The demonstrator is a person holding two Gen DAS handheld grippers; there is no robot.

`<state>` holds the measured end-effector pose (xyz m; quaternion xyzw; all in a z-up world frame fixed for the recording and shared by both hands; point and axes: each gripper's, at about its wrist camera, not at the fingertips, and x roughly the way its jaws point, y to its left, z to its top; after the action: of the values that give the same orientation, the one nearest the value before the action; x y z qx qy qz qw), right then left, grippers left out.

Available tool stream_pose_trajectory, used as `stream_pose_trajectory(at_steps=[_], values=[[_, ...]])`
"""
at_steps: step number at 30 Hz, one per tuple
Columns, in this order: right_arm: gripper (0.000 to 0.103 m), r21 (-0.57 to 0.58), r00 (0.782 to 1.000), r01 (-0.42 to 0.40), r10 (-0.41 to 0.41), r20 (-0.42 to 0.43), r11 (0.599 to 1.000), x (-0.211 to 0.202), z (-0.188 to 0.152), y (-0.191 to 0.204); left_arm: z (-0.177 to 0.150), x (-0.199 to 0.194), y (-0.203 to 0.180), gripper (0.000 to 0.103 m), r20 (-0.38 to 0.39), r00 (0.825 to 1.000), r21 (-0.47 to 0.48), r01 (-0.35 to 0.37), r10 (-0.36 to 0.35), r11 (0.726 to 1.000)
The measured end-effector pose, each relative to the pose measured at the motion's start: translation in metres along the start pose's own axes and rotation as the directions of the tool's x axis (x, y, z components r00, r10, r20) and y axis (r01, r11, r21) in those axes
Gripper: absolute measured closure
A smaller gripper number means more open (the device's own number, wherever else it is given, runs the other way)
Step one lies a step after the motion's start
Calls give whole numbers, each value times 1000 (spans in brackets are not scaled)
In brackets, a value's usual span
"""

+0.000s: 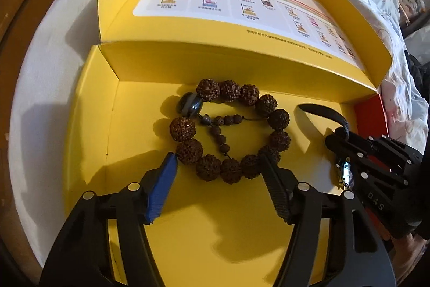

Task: Organize jewelry
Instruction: 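Close left tool on rudraksha bracelet while right tool closes on watch strap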

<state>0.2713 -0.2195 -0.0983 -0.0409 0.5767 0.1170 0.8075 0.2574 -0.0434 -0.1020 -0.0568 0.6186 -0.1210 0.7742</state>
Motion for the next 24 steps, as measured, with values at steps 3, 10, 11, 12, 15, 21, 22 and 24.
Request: stream_pose_trajectory(at_steps=[3,10,11,12,15,21,22,24], values=[[83,6,1000,-1,1,6,1000,-2,-2,-1,0,0,1,41,7,1000,-5,3,-3,1000],[84,35,998,-25,23,54,999,-19,-2,-9,0,-8,-2,76,42,999,-3,-2,2,1000],[84,39,998,-28,25,63,999,-21,-1,-10,1,-9,-1,80,40,999,-7,0,0,1000],[84,42,997,-29,26,71,999,-24,0,-10,3,-8,0,81,42,999,-10,2,-1,1000],[84,46,995,-45,40,90,998,-32,1,-12,8,-7,0,82,48,999,-17,-5,6,1000],[84,54,992,-58,52,113,997,-41,2,-13,3,-14,7,82,57,998,-19,-9,10,1000],[84,55,991,-62,55,119,997,-44,2,-14,3,-16,6,82,62,998,-17,-7,8,1000],[84,56,989,-68,60,133,996,-50,3,-14,2,-21,5,82,71,997,-16,-4,5,1000]])
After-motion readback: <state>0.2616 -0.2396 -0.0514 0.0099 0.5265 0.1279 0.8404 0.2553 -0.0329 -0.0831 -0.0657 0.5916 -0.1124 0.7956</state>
